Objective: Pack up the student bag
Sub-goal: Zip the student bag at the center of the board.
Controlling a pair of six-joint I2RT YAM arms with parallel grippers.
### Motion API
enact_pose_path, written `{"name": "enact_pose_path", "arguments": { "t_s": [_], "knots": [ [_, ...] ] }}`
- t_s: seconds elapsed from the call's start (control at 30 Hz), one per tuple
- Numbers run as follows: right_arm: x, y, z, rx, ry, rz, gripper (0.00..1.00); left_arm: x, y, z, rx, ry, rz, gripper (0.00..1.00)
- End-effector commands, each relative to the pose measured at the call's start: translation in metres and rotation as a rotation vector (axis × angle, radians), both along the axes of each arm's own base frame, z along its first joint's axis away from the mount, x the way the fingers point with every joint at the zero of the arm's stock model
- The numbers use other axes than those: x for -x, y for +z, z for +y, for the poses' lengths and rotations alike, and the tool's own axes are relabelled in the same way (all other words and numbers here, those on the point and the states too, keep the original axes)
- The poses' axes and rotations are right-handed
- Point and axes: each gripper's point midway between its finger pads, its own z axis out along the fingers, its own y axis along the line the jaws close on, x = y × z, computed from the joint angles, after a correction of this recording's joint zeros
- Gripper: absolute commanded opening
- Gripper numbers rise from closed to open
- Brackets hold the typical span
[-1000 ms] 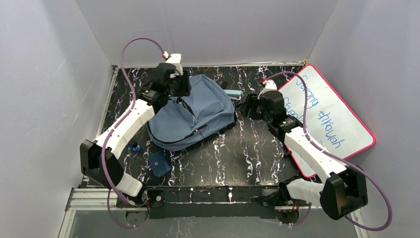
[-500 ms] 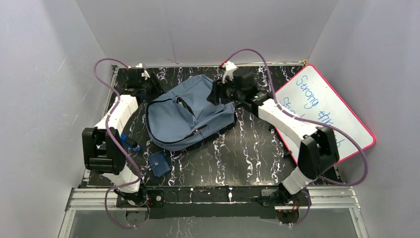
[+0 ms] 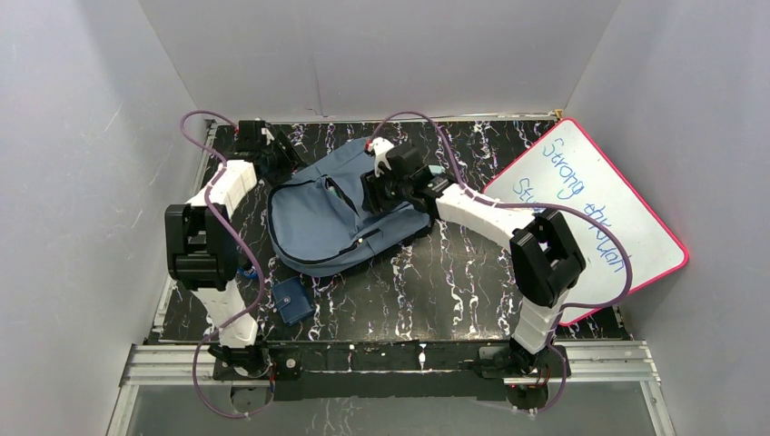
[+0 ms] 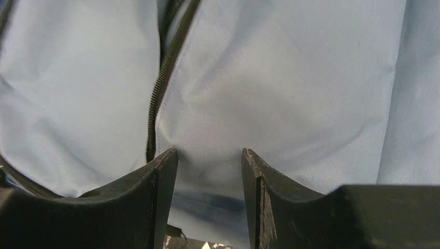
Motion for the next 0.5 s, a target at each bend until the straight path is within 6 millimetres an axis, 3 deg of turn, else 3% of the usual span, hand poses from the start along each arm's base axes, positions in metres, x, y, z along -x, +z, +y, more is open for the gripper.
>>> {"name": "enact_pose_path", "arguments": {
  "t_s": [0.0, 0.23, 0.47],
  "knots": [
    [0.000, -0.018, -0.026, 0.053, -0.101, -0.033, 0.55, -0.011, 0.017, -0.005, 0.020, -0.027, -0.030, 0.62],
    [0.025, -0.071, -0.051, 0.082, -0.200, 0.085, 0.53, -0.013, 0.013, -0.011, 0.044, -0.057, -0.029, 0.64],
    [0.036, -0.087, -0.059, 0.058, -0.226, 0.113, 0.53, -0.017, 0.005, -0.028, 0.110, -0.147, -0.018, 0.64]
  ]
}}
